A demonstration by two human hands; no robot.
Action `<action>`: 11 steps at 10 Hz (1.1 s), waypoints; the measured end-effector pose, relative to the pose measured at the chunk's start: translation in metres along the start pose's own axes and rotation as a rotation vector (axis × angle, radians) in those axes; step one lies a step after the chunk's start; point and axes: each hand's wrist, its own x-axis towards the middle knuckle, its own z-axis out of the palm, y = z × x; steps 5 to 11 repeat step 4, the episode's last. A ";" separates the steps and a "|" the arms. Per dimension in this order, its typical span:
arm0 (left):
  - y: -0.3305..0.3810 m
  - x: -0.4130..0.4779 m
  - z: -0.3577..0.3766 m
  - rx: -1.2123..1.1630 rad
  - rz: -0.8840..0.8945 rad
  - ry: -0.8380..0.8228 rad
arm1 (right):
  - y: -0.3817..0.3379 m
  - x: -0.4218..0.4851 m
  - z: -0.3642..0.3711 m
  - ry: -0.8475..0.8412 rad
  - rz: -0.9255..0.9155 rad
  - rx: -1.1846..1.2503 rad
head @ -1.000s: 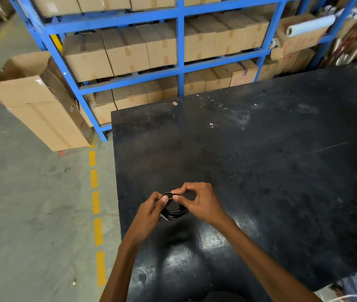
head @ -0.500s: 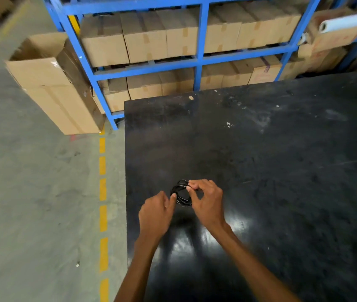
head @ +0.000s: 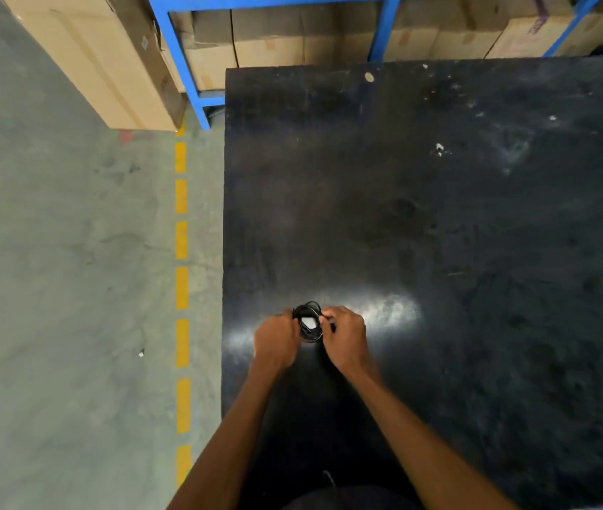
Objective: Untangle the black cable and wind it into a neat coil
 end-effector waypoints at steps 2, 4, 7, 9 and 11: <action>-0.010 -0.010 0.015 -0.114 -0.022 -0.035 | 0.004 -0.006 0.002 -0.165 0.028 -0.069; -0.013 -0.037 0.006 -0.112 0.029 0.040 | 0.003 -0.022 -0.017 -0.331 -0.031 -0.324; -0.013 -0.037 0.006 -0.112 0.029 0.040 | 0.003 -0.022 -0.017 -0.331 -0.031 -0.324; -0.013 -0.037 0.006 -0.112 0.029 0.040 | 0.003 -0.022 -0.017 -0.331 -0.031 -0.324; -0.013 -0.037 0.006 -0.112 0.029 0.040 | 0.003 -0.022 -0.017 -0.331 -0.031 -0.324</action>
